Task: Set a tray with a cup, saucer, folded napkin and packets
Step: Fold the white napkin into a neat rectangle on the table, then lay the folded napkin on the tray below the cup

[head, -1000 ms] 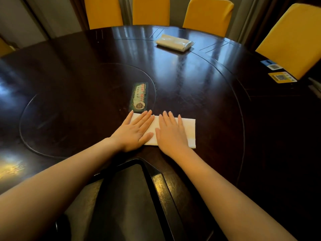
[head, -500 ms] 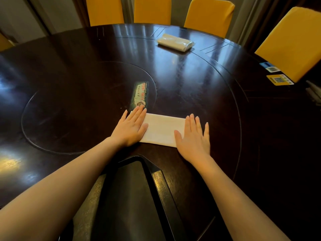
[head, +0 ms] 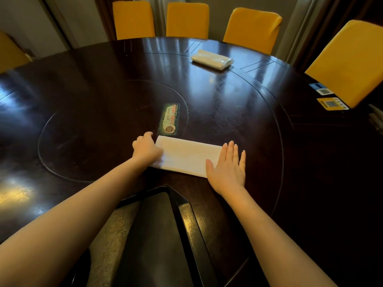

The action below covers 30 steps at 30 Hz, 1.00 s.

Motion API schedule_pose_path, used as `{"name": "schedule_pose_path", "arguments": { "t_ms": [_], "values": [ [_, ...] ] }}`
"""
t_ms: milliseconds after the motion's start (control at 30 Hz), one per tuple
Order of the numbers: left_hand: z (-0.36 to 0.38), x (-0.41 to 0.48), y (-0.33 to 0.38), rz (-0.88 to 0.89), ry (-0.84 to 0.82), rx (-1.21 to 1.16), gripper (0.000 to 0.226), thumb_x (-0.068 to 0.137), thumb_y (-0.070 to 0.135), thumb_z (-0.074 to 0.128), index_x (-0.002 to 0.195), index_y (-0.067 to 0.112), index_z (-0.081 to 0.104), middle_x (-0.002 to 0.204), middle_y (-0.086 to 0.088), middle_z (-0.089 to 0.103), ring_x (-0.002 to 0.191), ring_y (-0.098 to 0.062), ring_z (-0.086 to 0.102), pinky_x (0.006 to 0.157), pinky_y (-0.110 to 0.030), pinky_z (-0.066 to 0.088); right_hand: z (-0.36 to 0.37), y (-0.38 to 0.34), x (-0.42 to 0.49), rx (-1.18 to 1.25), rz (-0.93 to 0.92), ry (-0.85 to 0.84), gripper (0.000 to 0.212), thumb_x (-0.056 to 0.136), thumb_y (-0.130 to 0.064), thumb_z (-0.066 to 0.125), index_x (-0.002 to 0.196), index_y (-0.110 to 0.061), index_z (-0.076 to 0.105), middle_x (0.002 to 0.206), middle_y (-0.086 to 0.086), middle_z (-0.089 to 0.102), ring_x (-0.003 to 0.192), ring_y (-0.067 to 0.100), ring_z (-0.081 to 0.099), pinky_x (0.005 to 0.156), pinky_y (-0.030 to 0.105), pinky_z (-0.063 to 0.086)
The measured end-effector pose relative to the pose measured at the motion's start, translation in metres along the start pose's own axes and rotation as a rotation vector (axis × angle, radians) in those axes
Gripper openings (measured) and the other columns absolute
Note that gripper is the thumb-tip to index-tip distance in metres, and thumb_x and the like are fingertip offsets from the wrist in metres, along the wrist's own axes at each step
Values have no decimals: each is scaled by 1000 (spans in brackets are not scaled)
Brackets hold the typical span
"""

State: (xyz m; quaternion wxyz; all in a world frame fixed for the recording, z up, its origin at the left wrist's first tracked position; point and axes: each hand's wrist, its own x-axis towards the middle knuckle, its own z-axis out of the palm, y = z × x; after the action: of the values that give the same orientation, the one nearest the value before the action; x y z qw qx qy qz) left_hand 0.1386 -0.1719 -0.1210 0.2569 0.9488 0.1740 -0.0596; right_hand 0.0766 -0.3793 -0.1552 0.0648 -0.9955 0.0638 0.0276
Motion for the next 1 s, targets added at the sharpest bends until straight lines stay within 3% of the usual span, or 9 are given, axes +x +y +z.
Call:
{"name": "schedule_pose_path", "arguments": {
  "t_ms": [100,233,400,533,600,667,733,800,1000],
  "values": [
    [-13,5,9,-182,-90,-167,76,76,17,69,141,7,31,139,-18,41,122,-35,46,98,-42,45,0,1,0,16,-8,4,75,94,-53,15,146,-4,-9,157,14,-11,144,26,-12,117,44,-10],
    [-29,6,17,-167,-266,-163,54,82,30,65,125,2,50,103,-10,57,75,-18,54,62,-24,43,3,0,-1,36,-17,14,75,94,-53,16,146,-4,-8,157,14,-9,145,26,-10,118,44,-7],
    [-37,-10,14,27,-268,-329,36,91,26,54,123,15,42,103,-4,53,93,-21,55,67,-31,48,1,1,-1,75,-16,17,76,94,-52,19,146,-3,-7,157,14,-9,145,25,-10,117,43,-8],
    [-59,-46,30,347,-150,-255,30,92,25,53,115,11,41,103,-11,56,98,-29,58,72,-37,49,-2,4,0,162,-1,-6,80,93,-55,23,146,-4,-8,158,13,-9,145,24,-9,117,41,-7],
    [-80,-65,44,499,-132,-271,30,91,20,55,116,7,42,106,-19,59,99,-33,60,84,-46,49,-12,7,4,397,-19,-34,83,92,-55,33,147,-6,-6,158,11,-3,145,23,-4,117,38,0],
    [-107,-84,62,585,-165,-366,27,91,16,55,113,8,43,106,-18,60,98,-31,61,87,-47,49,-31,7,7,872,-9,-131,84,88,-56,45,149,-13,6,156,7,19,143,23,18,112,33,23],
    [-135,-101,78,622,-256,-508,23,90,14,55,110,12,43,102,-12,59,93,-25,61,82,-39,52,-51,4,7,1392,2,-277,79,80,-60,49,143,-17,30,140,4,48,128,22,47,97,29,43],
    [-160,-115,88,626,-309,-617,23,90,14,55,110,16,45,97,-9,59,88,-20,62,75,-30,54,-71,-2,6,1711,-49,-480,72,79,-57,49,132,-8,47,126,15,60,111,28,60,93,39,50],
    [-208,-142,55,475,-103,-769,21,86,23,59,105,33,56,87,6,69,74,-5,69,57,-20,55,-112,-12,-5,1993,-199,-655,38,82,-31,57,112,-8,59,99,9,72,89,22,70,71,34,59]
  ]
}}
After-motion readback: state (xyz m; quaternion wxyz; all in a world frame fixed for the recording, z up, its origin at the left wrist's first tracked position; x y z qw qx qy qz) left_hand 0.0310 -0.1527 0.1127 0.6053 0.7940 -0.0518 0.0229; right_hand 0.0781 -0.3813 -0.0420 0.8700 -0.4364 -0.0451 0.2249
